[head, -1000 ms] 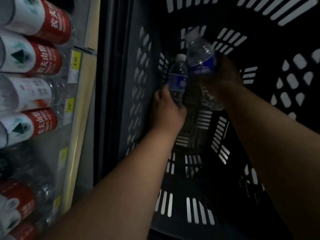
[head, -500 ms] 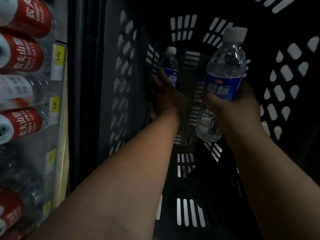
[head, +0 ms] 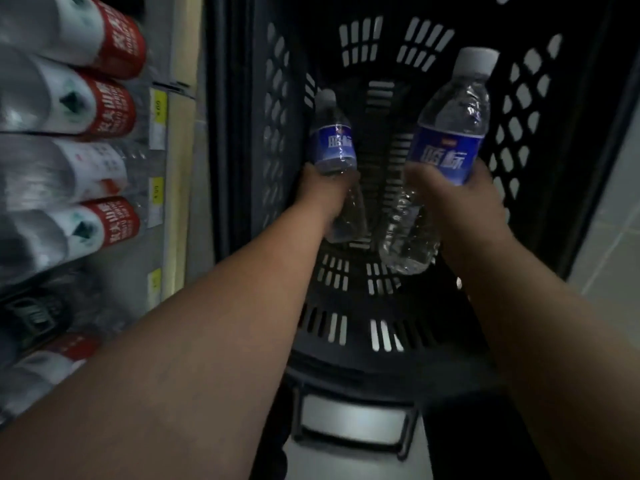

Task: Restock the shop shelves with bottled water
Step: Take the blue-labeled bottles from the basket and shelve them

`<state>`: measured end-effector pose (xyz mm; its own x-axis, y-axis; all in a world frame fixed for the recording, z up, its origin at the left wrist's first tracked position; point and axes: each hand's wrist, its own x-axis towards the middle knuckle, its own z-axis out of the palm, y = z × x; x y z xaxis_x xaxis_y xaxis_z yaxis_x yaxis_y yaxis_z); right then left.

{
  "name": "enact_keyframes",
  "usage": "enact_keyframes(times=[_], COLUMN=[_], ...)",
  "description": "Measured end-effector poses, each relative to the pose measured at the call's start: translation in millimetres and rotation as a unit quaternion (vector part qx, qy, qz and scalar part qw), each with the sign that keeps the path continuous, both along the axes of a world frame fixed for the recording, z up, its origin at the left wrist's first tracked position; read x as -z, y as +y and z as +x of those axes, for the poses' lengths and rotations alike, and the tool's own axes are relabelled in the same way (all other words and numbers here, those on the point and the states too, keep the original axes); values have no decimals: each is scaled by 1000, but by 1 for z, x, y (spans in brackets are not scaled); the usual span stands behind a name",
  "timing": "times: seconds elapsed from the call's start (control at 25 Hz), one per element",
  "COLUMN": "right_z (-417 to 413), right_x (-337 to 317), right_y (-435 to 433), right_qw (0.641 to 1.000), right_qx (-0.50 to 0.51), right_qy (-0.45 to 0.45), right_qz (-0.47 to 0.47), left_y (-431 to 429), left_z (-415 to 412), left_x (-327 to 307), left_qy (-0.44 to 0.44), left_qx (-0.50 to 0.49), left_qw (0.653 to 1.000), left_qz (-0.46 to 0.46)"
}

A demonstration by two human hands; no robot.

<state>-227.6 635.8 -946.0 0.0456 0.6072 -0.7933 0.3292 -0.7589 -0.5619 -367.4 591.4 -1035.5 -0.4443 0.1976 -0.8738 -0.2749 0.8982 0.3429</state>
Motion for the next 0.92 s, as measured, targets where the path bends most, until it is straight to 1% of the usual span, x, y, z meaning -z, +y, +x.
enact_keyframes(times=[0.12, 0.24, 0.32, 0.4, 0.48, 0.56, 0.68, 0.84, 0.92], right_z=[0, 0, -5, -11, -15, -20, -22, -16, -10], right_x=[-67, -155, -218, -281, -338, -388, -457, -528, -553], right_y=[-7, -15, -23, -34, -51, -68, -91, -104, -106], right_qw=[999, 999, 998, 997, 993, 987, 970, 944, 925], right_qx=[-10, -18, -33, -56, -72, -86, -137, -189, -229], right_qy=[35, 40, 47, 54, 83, 131, 199, 268, 303], right_qz=[-18, 2, 13, 22, 32, 33, 28, 31, 32], left_y=[-12, -24, -33, -44, -61, -79, -114, -167, -197], left_z=[-11, -15, -22, -32, -42, -51, -58, -39, -24], left_x=[-84, -198, -274, -344, -413, -469, -548, -624, -648], left_qy=[-43, -89, -131, -155, -166, -164, -152, -100, -61], left_qx=[1, -22, -34, -26, -20, -7, -7, -67, -97], left_qw=[998, 991, 978, 964, 954, 950, 944, 931, 925], left_qz=[42, 98, 158, 214, 250, 265, 292, 345, 362])
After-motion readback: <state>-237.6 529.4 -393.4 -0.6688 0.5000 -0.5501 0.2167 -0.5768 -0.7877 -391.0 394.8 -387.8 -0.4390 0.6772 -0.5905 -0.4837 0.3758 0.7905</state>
